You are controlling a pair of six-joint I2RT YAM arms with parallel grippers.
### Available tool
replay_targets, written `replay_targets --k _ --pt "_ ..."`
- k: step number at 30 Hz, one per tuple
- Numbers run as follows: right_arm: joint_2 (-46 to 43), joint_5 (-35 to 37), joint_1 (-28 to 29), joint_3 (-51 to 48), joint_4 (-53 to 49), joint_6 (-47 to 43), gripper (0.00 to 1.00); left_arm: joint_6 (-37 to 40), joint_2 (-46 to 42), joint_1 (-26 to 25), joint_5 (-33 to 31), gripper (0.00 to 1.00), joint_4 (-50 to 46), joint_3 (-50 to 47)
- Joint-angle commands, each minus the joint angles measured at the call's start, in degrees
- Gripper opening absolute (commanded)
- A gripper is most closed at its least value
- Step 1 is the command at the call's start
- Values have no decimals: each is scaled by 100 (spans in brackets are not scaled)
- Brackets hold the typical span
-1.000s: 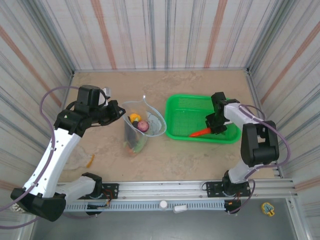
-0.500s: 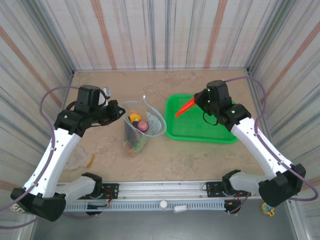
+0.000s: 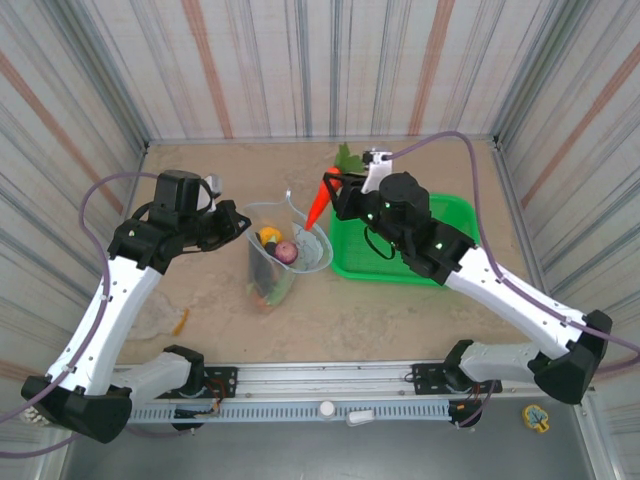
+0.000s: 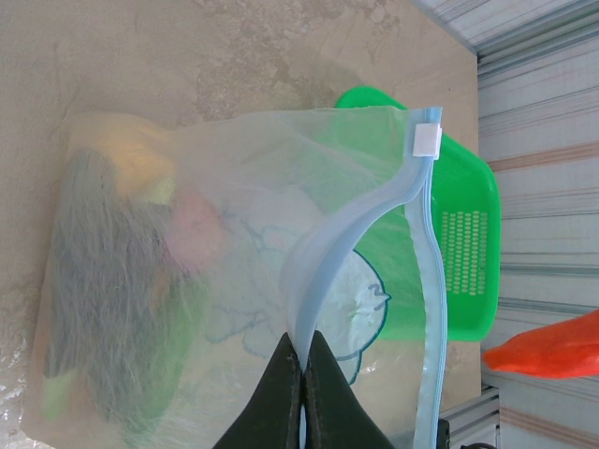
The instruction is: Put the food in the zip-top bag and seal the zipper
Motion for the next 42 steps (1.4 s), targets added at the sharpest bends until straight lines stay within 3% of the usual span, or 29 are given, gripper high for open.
replay_targets --k 1,13,23,29,36,38,42 --pt "365 -16 310 178 352 -909 12 -19 -72 55 -12 0 -36 88" --pt "1409 -1144 894 -434 1258 -1320 17 -36 -43 55 33 0 -21 96" --pt "2311 -1319 666 209 249 -999 18 -38 -6 53 61 0 16 105" --pt "3159 -1275 532 1569 -1438 -419 19 -20 -1 63 58 0 54 62" --pt "3687 -1211 504 2555 -2634 -7 38 -31 15 69 0 0 73 32" --pt "3714 -1194 504 2629 -2767 31 40 -21 19 74 -4 0 78 27" --pt "3722 -1292 513 2630 -2822 103 55 -20 28 90 -3 0 87 9"
